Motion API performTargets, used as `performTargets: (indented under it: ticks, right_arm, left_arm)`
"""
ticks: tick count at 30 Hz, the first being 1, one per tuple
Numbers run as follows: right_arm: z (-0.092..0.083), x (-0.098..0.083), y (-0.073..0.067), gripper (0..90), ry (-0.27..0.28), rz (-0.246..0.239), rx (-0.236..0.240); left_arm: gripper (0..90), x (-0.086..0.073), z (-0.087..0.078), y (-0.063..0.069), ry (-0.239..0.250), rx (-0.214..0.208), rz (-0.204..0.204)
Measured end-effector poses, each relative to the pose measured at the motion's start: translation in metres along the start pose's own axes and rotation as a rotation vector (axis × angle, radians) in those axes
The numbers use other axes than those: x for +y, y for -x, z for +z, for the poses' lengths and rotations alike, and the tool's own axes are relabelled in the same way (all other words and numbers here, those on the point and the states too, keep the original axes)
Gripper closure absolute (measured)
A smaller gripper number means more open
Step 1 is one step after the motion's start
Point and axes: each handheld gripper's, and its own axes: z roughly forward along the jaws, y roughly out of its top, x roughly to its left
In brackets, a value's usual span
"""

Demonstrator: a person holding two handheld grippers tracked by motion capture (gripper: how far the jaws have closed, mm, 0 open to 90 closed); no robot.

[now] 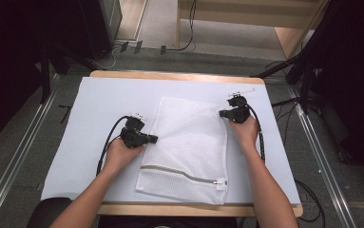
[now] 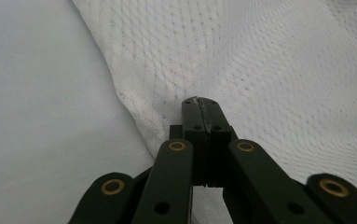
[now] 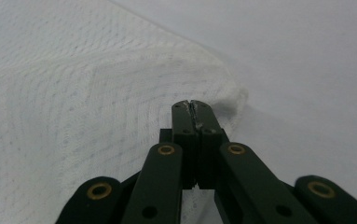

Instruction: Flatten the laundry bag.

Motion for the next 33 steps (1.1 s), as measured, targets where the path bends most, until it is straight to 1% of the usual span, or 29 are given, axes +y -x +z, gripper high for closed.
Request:
performTargets:
  ticks: [2, 3, 4, 5, 6, 7, 10, 12, 15, 16, 17, 18, 19, 20, 21, 22, 23, 24, 25, 26, 28, 31, 32, 33]
  right_arm:
    - [-0.005, -0.001, 0.006, 90.0, 0.004, 0.014, -0.015]
    - [-0.008, -0.002, 0.011, 90.0, 0.009, 0.032, -0.011]
    - [-0.01, -0.003, 0.015, 90.0, 0.01, 0.05, 0.007]
    - [-0.01, -0.003, 0.015, 90.0, 0.01, 0.05, 0.007]
    - [-0.014, -0.005, 0.021, 90.0, 0.013, 0.07, 0.022]
    - [-0.015, -0.006, 0.022, 90.0, 0.01, 0.075, 0.029]
    - [-0.017, -0.007, 0.022, 90.0, 0.014, 0.071, 0.019]
    - [-0.018, -0.008, 0.02, 90.0, -0.01, 0.049, 0.004]
    - [-0.023, -0.012, 0.019, 90.0, 0.009, 0.045, -0.003]
    - [-0.026, -0.013, 0.018, 90.0, 0.023, 0.047, -0.019]
    - [-0.029, -0.014, 0.018, 88.0, 0.035, 0.046, -0.048]
    - [-0.032, -0.015, 0.018, 85.0, 0.048, 0.053, -0.043]
    - [-0.035, -0.016, 0.018, 84.2, 0.06, 0.067, -0.017]
    - [-0.038, -0.018, 0.016, 82.6, 0.064, 0.077, 0.002]
    - [-0.04, -0.021, 0.013, 82.3, 0.065, 0.074, 0.011]
    - [-0.041, -0.023, 0.008, 81.2, 0.061, 0.059, 0.009]
    - [-0.043, -0.026, 0.003, 80.4, 0.058, 0.045, 0.009]
    - [-0.045, -0.029, -0.002, 80.2, 0.054, 0.036, 0.014]
    - [-0.045, -0.029, -0.002, 80.2, 0.054, 0.036, 0.014]
    - [-0.05, -0.035, -0.011, 78.8, 0.058, 0.017, 0.026]
    - [-0.054, -0.041, -0.018, 76.6, 0.051, 0.003, 0.029]
    - [-0.061, -0.05, -0.027, 73.3, 0.06, -0.009, 0.045]
    - [-0.061, -0.05, -0.027, 73.3, 0.06, -0.009, 0.045]
    - [-0.065, -0.056, -0.032, 70.3, 0.066, -0.02, 0.051]
  left_arm:
    - [90.0, 0.0, 0.0, 0.0, 0.001, 0.0, 0.0]
    - [90.0, 0.0, 0.0, 0.0, 0.001, 0.0, 0.0]
    - [90.0, 0.0, 0.0, 0.0, 0.002, 0.0, 0.0]
    - [90.0, 0.0, 0.0, 0.0, 0.002, 0.0, 0.0]
    - [90.0, 0.0, 0.0, 0.0, 0.0, -0.001, 0.001]
    - [90.0, 0.0, 0.0, 0.0, 0.0, -0.001, 0.001]
    - [90.0, 0.0, 0.0, 0.0, 0.0, -0.003, -0.001]
    - [90.0, 0.0, 0.0, 0.0, 0.0, -0.002, 0.0]
    - [89.8, 0.0, 0.0, 0.0, 0.0, -0.006, -0.004]
    - [89.2, 0.0, 0.0, 0.0, 0.0, -0.008, -0.006]
    - [88.8, 0.0, 0.0, 0.0, 0.0, -0.008, -0.007]
    - [88.3, 0.0, 0.0, 0.0, -0.002, -0.008, -0.005]
    - [87.3, 0.001, 0.0, 0.001, -0.004, -0.012, -0.005]
    - [85.2, 0.001, -0.001, 0.001, -0.008, -0.019, -0.007]
    - [82.6, 0.002, -0.001, 0.002, -0.012, -0.022, -0.004]
    - [79.6, 0.004, -0.002, 0.002, -0.02, -0.015, 0.006]
    - [77.5, 0.004, -0.002, 0.002, -0.02, -0.015, 0.006]
    - [77.2, 0.006, -0.006, 0.002, -0.011, -0.003, 0.007]
    - [76.5, 0.006, -0.006, 0.002, -0.011, -0.003, 0.007]
    - [75.5, 0.008, -0.011, -0.001, 0.0, 0.008, -0.001]
    - [74.4, 0.011, -0.015, -0.005, 0.004, 0.03, -0.003]
    - [71.5, 0.015, -0.019, -0.012, 0.016, 0.038, -0.025]
    - [70.7, 0.015, -0.019, -0.012, 0.016, 0.038, -0.025]
    - [69.7, 0.018, -0.019, -0.016, 0.009, 0.054, -0.022]
